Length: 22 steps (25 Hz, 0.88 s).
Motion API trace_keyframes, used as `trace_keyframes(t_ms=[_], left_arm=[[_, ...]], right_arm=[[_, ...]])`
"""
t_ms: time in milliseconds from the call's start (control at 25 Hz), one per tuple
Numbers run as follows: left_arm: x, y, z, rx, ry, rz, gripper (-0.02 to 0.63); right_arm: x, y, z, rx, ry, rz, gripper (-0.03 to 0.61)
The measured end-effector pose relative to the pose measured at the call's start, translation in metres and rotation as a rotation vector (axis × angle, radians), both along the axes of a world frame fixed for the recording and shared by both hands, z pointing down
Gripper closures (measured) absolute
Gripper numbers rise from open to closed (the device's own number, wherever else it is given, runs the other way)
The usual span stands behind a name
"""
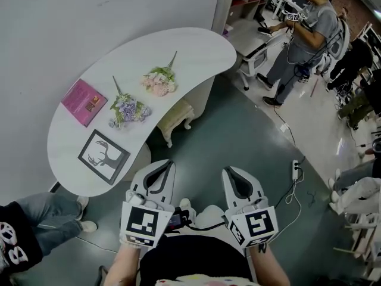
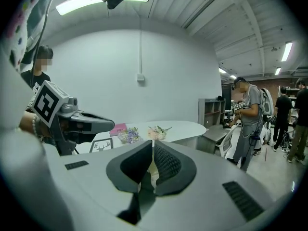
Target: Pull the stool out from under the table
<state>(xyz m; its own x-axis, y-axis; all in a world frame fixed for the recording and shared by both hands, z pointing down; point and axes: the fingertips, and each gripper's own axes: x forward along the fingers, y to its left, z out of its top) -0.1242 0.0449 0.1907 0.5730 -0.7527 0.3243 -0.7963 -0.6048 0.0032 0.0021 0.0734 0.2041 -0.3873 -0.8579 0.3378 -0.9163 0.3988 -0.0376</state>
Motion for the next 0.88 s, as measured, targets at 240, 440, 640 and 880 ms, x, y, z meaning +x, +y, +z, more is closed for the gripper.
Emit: trace_keyframes(t_ms=[240, 440, 640, 880], left_arm=[[0.000, -0.005, 0.006, -0.017, -0.005, -0.003, 0.597], [-0.001, -0.011, 0.010, -0.020, -0.018, -0.024, 0.597], [0.002, -0.022, 0.015, -0.033, -0.001, -0.080, 0.597], [0.008, -0.039, 0.025, -0.056, 0.016, -0.151, 0.597]], right_arm=[[0.002, -0.005, 0.006, -0.027, 0.000, -0.003, 0.538], [0.004, -0.017, 0.013, -0.034, 0.002, -0.036, 0.538], [0.013, -0.033, 0.020, -0.048, -0.023, -0.064, 0.538], [0.026, -0.056, 0.038, -0.079, 0.007, -0.122, 0.538]])
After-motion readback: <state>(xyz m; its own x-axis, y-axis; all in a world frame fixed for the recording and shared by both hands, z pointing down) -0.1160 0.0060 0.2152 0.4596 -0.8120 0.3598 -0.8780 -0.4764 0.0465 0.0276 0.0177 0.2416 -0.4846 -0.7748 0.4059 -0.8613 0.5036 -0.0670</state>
